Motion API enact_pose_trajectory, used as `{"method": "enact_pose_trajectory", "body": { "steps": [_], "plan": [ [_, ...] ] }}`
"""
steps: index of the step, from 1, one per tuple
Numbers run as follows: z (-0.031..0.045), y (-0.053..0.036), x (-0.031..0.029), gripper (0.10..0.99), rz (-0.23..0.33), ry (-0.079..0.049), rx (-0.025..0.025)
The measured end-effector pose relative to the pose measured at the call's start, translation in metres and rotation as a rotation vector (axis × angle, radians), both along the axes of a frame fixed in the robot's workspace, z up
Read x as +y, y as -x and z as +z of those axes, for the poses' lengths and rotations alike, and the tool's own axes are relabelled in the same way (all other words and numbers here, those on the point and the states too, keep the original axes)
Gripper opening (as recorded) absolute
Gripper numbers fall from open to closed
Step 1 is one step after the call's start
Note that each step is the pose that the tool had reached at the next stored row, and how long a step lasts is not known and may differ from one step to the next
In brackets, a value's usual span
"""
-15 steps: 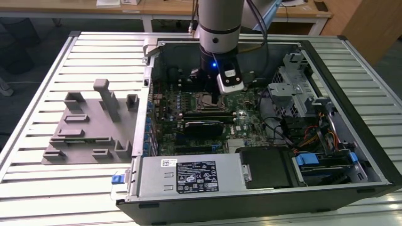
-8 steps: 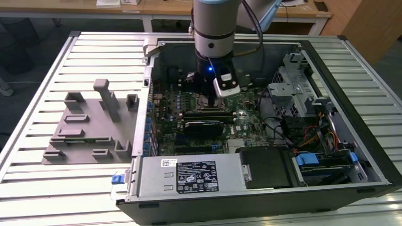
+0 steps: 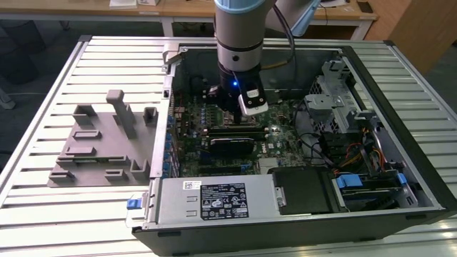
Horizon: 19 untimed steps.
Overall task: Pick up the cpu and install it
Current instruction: 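Install the second cpu locking lever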
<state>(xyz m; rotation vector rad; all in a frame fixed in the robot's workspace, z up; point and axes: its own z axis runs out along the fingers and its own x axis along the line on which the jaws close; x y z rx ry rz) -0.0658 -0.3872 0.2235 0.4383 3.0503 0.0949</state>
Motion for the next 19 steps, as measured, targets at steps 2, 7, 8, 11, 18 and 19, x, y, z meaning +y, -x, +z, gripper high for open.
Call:
{"method": "enact_pose_trajectory", "body": {
  "steps": [2,7,8,11,18,19],
  "plan": [
    [-0.0019,0.0004,-0.0002,0.106,-0.010,-0.002,0.0000],
    [-0.0055,0.0020,-0.0003,0.106,-0.042,-0.003,0.0001],
    [-0.0060,0.0028,-0.0003,0.106,-0.047,-0.003,0.0001],
    [-0.0078,0.0060,-0.0003,0.106,-0.058,-0.003,0.0000],
    [-0.0093,0.0096,-0.0004,0.106,-0.067,-0.003,0.0000],
    [-0.0093,0.0096,-0.0004,0.106,-0.067,-0.003,0.0000]
  ]
}}
